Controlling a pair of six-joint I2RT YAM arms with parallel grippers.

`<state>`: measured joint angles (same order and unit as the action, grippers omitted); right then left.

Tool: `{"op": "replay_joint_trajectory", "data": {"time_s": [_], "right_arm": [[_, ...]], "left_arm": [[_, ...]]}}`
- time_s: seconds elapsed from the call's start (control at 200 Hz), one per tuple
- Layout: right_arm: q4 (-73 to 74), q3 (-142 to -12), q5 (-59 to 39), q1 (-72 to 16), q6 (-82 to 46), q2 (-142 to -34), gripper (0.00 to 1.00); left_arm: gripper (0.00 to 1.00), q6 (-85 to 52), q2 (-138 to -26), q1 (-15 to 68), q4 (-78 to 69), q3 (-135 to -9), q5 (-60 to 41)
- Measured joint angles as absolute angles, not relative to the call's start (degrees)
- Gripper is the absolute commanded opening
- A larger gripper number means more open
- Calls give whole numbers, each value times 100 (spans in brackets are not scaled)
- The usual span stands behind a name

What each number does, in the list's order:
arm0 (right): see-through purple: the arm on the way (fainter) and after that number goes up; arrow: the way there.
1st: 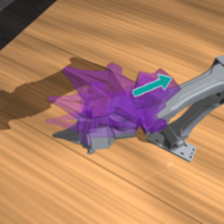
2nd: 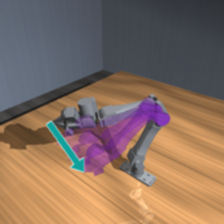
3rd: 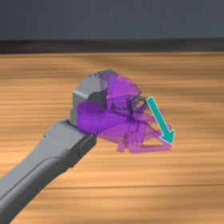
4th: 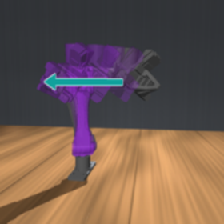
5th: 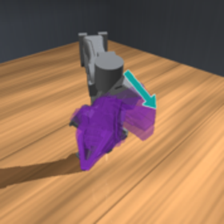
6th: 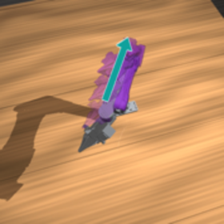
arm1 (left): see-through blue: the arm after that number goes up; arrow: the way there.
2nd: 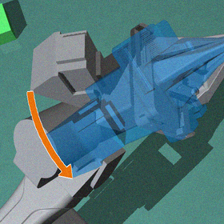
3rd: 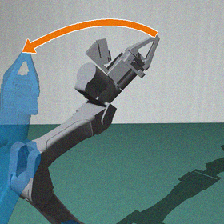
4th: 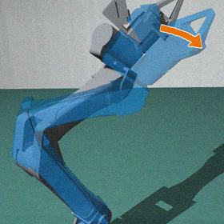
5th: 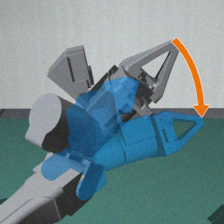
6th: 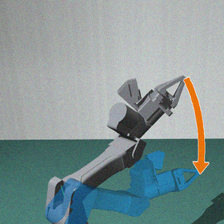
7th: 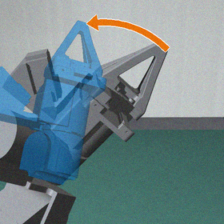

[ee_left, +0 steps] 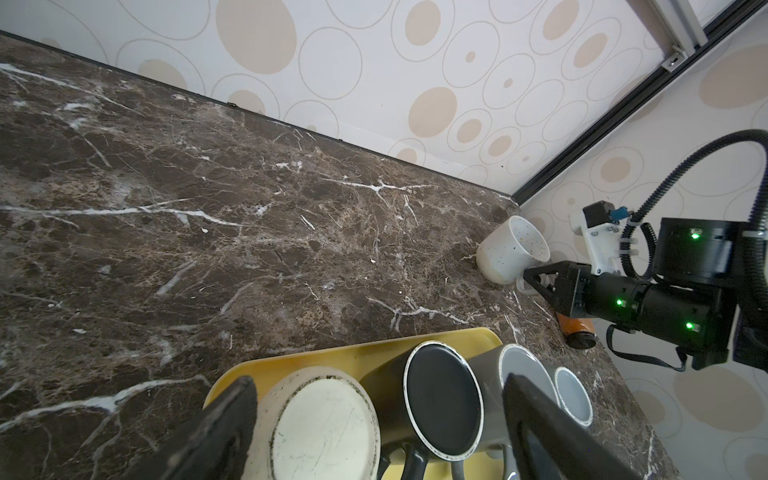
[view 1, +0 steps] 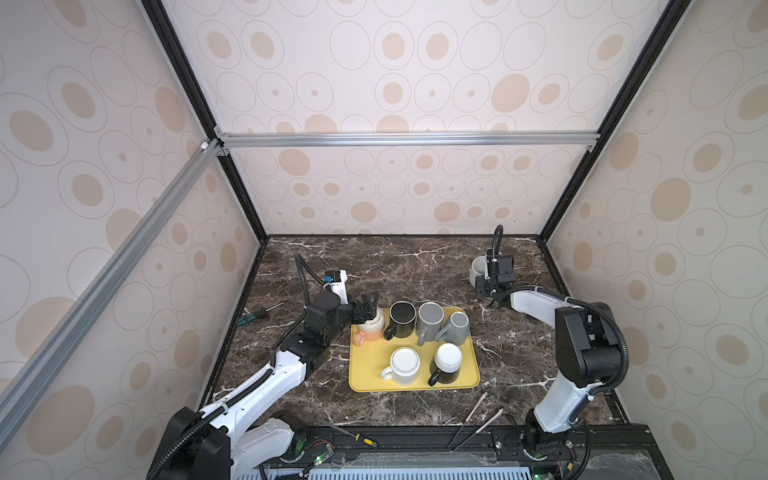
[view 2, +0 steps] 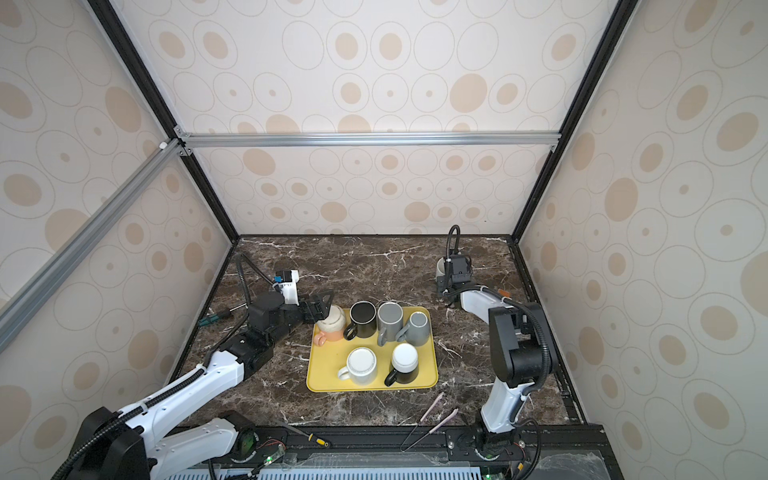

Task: Turn the mug right side up
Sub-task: 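Lower the mug upright toward the table with the right gripper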

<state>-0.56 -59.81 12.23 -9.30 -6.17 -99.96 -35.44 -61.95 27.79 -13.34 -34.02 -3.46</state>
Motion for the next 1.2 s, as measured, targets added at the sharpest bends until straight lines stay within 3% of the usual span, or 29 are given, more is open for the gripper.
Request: {"op": "replay_joint_trajectory", "data": {"time_s": [0.645, 0.715, 0.86, 1.195], "right_arm": [[-279, -5695, 1225, -926, -685, -9647, 0], [-283, -5693, 1201, -913, -701, -9647, 5], [-296, -5690, 1074, -845, -766, -9647, 29], [-193, -5627, 1022, -801, -849, -9279, 41]], "left_arm": [[94, -3577, -6193, 2845, -1363, -3308, -263], [94, -3579, -6193, 2847, -1363, -3306, -261], [95, -3577, -6178, 2853, -1356, -3306, -242], [95, -3509, -6053, 2867, -1120, -3306, -154]]}}
